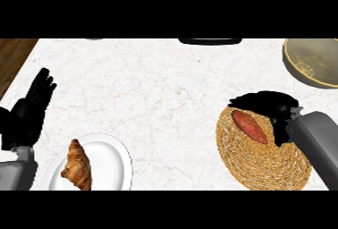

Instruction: Pick the sweet potato from the placemat and place it in the bowl

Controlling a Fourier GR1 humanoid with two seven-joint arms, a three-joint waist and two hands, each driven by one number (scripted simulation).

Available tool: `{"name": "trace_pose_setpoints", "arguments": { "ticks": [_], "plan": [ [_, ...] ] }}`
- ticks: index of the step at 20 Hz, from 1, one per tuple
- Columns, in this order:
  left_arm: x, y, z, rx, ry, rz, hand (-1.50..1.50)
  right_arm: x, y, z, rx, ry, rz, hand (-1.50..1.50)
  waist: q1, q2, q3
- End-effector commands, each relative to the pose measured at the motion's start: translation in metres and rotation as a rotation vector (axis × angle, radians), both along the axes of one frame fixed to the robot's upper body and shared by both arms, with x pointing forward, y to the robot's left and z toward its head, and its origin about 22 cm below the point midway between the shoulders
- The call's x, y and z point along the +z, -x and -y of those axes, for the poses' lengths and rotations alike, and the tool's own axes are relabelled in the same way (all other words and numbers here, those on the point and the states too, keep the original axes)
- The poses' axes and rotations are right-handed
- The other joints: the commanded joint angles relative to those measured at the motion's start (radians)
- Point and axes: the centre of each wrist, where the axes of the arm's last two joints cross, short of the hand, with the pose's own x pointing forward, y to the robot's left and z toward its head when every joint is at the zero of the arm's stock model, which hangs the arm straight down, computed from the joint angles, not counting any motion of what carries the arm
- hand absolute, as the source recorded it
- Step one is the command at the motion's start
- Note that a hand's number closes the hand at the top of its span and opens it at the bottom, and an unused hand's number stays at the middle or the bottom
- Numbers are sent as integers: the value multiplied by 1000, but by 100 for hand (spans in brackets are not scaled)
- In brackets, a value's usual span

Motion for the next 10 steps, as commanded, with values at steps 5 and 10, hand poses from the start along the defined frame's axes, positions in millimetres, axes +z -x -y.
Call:
{"name": "trace_pose_setpoints", "arguments": {
  "ticks": [5, 10],
  "plan": [
    [3, 4, 11, -8, 11, 4, 0, -17, -3, -17, -28, 16, -4, -150, 0, 0, 0],
    [1, -5, -6, 5, -12, 9, 0, -34, 2, -18, 5, 35, -95, 150, -4, 0, 0]
  ]
}}
